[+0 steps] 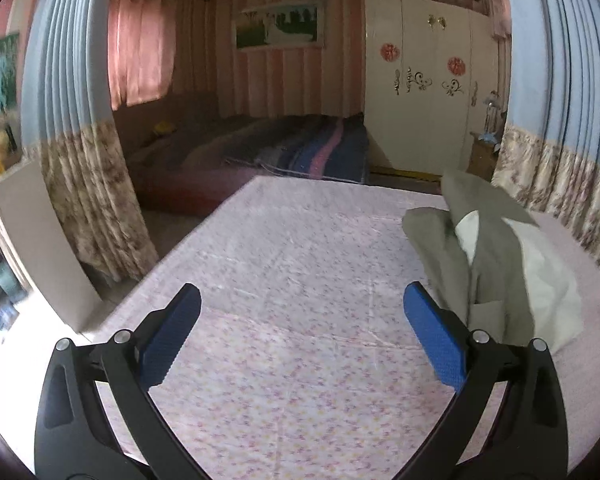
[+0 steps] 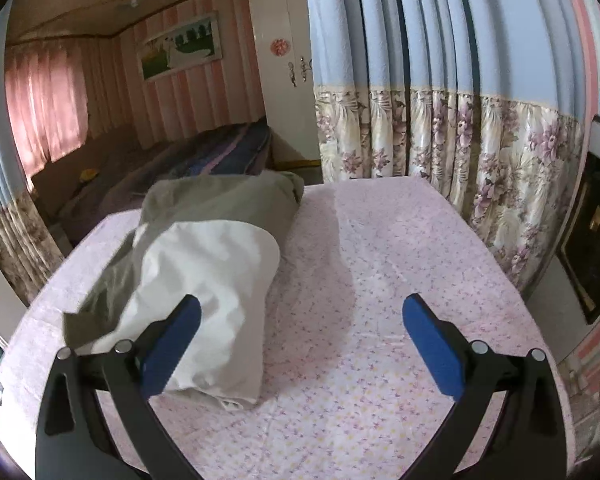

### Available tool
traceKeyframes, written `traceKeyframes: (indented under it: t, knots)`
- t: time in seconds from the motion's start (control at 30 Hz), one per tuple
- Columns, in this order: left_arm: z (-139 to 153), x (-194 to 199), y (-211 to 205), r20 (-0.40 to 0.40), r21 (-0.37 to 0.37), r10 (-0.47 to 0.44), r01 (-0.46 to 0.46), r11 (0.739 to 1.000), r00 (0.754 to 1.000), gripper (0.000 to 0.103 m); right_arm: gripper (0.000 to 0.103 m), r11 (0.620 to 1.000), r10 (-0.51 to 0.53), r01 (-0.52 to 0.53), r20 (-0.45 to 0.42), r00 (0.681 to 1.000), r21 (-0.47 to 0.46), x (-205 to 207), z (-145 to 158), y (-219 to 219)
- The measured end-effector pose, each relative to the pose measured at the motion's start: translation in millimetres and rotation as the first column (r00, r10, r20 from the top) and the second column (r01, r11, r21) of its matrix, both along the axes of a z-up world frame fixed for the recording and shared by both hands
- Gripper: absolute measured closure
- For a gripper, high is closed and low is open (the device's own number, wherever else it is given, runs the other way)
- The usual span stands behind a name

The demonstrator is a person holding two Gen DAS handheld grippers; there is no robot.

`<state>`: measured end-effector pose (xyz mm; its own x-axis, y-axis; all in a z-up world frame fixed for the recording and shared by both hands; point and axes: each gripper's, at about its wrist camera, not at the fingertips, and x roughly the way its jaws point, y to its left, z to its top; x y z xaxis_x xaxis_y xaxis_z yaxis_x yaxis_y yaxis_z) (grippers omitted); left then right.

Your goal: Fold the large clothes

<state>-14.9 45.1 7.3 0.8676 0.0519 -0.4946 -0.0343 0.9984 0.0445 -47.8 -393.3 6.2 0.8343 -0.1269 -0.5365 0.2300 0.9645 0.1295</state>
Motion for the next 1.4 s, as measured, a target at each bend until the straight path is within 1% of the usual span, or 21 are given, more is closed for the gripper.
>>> traceKeyframes:
  t: [0.07,0.13,0.23,0.27,0.33,0.37,0.43,0.53,0.6,0.73,0.83,0.9,1.07,1.2,1.33,1.4]
  knots:
    - [2.4,-0.2,0.9,0.001,0.003,-0.003,0.003,1.000,1.000,0.003,0.002,1.000,-0.007,0.007,-0.001,1.000,0.015,2.2,2.5,2.8]
    - [4.7,0.7,5.0,-0.004,-0.027,0.000,0.000,1.000,1.000,0.003,0.002,1.000,-0.005,0.005,0.005,1.000,0.009,2.6,3.1,4.2]
    - [6.0,1.6,7.8,-0.009,-0.058,-0.007,0.007,0.998,1.000,0.003,0.002,0.996,-0.033,0.031,-0.020,0.999,-0.082,7.7,0.8,14.6]
    - [6.6,0.9,7.8,-0.007,-0.058,-0.007,0.007,0.998,1.000,0.003,0.002,0.993,-0.034,0.030,-0.038,0.999,-0.115,9.9,-1.3,17.9]
    - [7.9,1.7,5.4,-0.007,-0.046,-0.003,0.003,0.999,1.000,0.003,0.002,0.990,-0.033,0.025,-0.052,0.998,-0.138,10.8,-5.7,21.6]
    - [8.6,2.5,3.5,-0.008,-0.040,-0.002,0.001,0.999,1.000,0.003,0.002,0.991,-0.028,0.021,-0.052,0.998,-0.135,9.6,-7.4,22.6]
    - [9.2,3.7,1.0,-0.009,-0.045,-0.005,0.005,0.999,1.000,0.003,0.002,0.995,-0.002,-0.002,-0.039,0.999,-0.097,5.2,-9.7,23.2]
    - [8.6,5.4,-0.9,-0.017,-0.084,-0.017,0.015,0.996,1.000,0.003,0.002,0.999,0.031,-0.032,-0.021,0.999,-0.044,-0.7,-11.0,24.4]
    - [8.2,5.7,-3.8,-0.012,-0.094,-0.021,0.019,0.995,1.000,0.003,0.002,0.999,0.044,-0.045,-0.012,0.999,-0.025,-4.4,-12.5,24.1]
    - [11.3,4.7,-13.9,0.015,-0.046,-0.013,0.014,0.999,1.000,0.003,0.002,0.999,0.050,-0.050,-0.001,0.999,-0.014,-10.0,-12.5,25.2]
    - [17.1,4.9,-19.9,0.044,0.000,0.017,-0.017,1.000,0.999,0.003,0.002,0.999,0.037,-0.037,0.005,0.999,-0.018,-11.8,-9.4,24.4]
    - [20.5,5.7,-21.5,0.057,0.004,0.023,-0.024,1.000,0.998,0.003,0.002,0.999,0.035,-0.035,0.009,0.999,-0.020,-13.3,-6.5,25.0]
    - [20.3,14.2,-24.2,0.021,-0.014,0.007,-0.006,1.000,1.000,0.003,0.002,0.999,0.027,-0.027,0.013,1.000,-0.042,-18.8,-0.6,30.6]
    - [15.9,22.8,-24.5,-0.020,-0.034,0.001,-0.001,0.999,1.000,0.003,0.002,0.995,0.022,-0.022,0.000,1.000,-0.097,-22.1,3.0,39.8]
    - [13.8,25.3,-22.8,-0.030,-0.073,-0.006,0.004,0.997,1.000,0.003,0.002,0.989,-0.002,0.004,0.009,1.000,-0.151,-27.3,6.6,43.3]
    - [12.8,23.9,-24.1,-0.032,-0.083,-0.012,0.009,0.996,0.999,0.003,0.002,0.989,-0.016,0.016,0.007,1.000,-0.149,-30.4,6.8,39.7]
